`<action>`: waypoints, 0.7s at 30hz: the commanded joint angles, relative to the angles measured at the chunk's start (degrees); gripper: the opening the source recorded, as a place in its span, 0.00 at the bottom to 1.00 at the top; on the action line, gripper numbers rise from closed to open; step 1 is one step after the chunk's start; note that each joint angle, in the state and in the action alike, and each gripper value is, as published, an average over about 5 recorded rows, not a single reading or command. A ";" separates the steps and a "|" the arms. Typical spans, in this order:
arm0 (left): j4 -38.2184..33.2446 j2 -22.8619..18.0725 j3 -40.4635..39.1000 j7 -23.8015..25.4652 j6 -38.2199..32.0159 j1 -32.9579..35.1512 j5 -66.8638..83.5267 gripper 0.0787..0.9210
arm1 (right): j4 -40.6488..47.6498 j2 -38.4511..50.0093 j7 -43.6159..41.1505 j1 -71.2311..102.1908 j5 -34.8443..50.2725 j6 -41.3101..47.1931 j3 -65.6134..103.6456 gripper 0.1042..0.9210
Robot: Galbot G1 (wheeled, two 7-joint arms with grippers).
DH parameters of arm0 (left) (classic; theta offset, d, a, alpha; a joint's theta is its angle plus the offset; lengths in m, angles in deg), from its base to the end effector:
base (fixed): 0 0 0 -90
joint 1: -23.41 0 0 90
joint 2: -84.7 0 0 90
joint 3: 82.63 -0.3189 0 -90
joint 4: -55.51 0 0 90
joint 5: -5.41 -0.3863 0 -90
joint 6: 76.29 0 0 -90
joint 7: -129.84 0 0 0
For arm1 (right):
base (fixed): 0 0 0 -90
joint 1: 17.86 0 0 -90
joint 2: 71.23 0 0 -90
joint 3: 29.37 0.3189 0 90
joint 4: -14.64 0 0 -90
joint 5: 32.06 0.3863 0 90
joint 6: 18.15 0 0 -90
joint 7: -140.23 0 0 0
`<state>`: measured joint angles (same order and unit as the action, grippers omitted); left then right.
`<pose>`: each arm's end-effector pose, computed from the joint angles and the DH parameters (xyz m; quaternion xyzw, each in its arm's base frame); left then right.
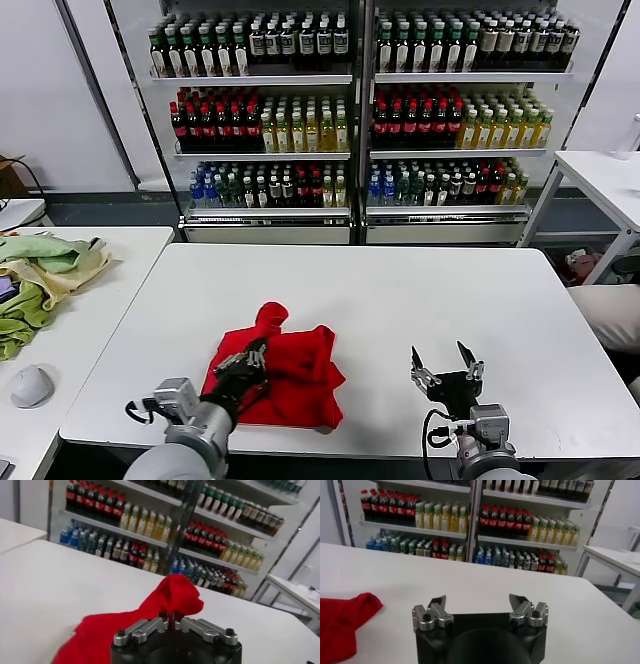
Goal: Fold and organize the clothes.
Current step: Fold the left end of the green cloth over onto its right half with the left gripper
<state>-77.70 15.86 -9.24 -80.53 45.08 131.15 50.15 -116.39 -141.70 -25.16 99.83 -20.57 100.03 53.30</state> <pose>0.2327 -0.0554 -0.1582 -0.0881 -0.9626 0.1530 0.2053 0.2215 0.0132 -0.1998 0.0258 -0.9868 0.0630 0.1471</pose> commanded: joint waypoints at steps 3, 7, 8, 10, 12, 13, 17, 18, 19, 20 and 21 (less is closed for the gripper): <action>7.00 -5.96 -6.90 2.72 -3.18 -2.80 -7.89 0.03 | 0.29 -0.09 -0.02 -0.27 -0.12 -0.07 -0.33 0.88; 10.00 -8.42 -9.68 4.78 -4.61 -3.41 -11.32 0.04 | 0.45 -0.06 -0.03 -0.41 -0.12 -0.07 -0.39 0.88; 10.73 -9.17 -10.79 4.91 -4.80 -3.49 -11.73 0.04 | 0.46 -0.04 -0.03 -0.45 -0.11 -0.07 -0.35 0.88; 12.00 -10.48 -12.83 4.93 -5.08 -3.68 -12.05 0.08 | 0.42 0.07 -0.02 -0.46 -0.09 -0.07 -0.16 0.88; 13.13 -11.27 -13.95 5.06 -5.29 -4.16 -12.23 0.13 | 0.28 0.23 -0.03 -0.24 -0.07 -0.07 0.08 0.88; 13.51 -11.42 -14.05 5.11 -5.40 -4.51 -12.16 0.17 | 0.19 0.30 -0.04 -0.09 -0.07 -0.08 0.20 0.88; 12.10 -10.79 -13.09 5.40 -6.10 -5.07 -11.18 0.30 | -0.05 0.28 -0.08 0.19 -0.09 -0.10 0.33 0.88; 10.91 -10.39 -12.71 5.62 -6.40 -4.82 -11.06 0.33 | -0.03 0.19 -0.09 0.14 -0.11 -0.10 0.28 0.88; 9.34 -9.79 -12.05 5.91 -6.78 -4.47 -11.14 0.37 | -0.02 0.09 -0.09 0.07 -0.14 -0.10 0.21 0.88; 7.73 -8.98 -11.25 6.32 -7.18 -4.06 -11.46 0.40 | -0.02 -0.01 -0.10 0.00 -0.16 -0.09 0.13 0.88; 6.31 -8.02 -10.22 6.76 -7.63 -3.66 -12.24 0.43 | -0.05 -0.07 -0.11 -0.06 -0.18 -0.09 0.08 0.88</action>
<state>-68.08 7.40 -19.22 -75.86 39.76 127.37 40.75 -116.31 -141.72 -25.27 99.74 -20.73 99.96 53.31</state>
